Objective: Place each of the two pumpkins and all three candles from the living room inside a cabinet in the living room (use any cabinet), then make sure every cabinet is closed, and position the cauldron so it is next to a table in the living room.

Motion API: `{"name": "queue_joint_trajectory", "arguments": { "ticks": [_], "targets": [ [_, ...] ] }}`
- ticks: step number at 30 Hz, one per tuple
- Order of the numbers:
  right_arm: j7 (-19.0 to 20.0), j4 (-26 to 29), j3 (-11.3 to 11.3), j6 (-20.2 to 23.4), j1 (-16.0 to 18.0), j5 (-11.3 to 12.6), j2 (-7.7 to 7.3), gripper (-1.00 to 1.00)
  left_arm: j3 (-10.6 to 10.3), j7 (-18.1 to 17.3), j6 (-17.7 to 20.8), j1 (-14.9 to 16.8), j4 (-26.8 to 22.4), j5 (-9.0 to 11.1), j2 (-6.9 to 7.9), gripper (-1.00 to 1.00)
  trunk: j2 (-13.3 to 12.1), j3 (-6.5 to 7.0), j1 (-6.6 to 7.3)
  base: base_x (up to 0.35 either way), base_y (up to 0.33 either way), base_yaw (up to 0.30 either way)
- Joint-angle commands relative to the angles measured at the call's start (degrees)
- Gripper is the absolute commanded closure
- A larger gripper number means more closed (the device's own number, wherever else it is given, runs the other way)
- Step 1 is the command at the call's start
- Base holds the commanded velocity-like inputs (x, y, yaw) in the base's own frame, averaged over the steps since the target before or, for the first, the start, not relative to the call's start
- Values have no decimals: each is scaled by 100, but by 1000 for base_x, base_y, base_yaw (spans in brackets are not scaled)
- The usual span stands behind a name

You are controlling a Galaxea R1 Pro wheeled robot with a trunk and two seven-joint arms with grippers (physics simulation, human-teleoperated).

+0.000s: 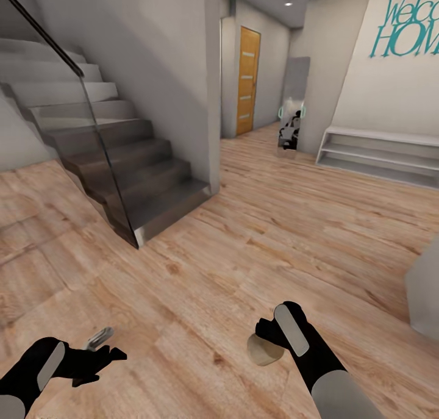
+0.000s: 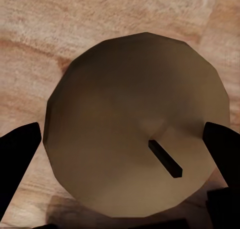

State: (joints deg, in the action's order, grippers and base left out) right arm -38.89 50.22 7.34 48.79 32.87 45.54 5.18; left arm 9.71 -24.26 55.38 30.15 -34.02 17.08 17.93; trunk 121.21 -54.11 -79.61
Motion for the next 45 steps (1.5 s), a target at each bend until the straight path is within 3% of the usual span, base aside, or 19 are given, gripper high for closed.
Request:
{"name": "queue_joint_trajectory", "arguments": {
  "ticks": [1,34,45],
  "targets": [
    [4,-1,-2,-2,0,5,0,100,-2,0,0,0,0,-3,-3,-100,-42,10,23,0,0,171],
    [17,-3,3,-32,0,-10,0,100,-10,0,-1,0,0,-3,-9,-100,-1365,343,747,0,0,170],
    [65,-29,7,-29,-2,-19,-9,100,-10,0,-1,0,0,-3,-9,-100,-1806,492,989,0,0,31]
  ]
}}
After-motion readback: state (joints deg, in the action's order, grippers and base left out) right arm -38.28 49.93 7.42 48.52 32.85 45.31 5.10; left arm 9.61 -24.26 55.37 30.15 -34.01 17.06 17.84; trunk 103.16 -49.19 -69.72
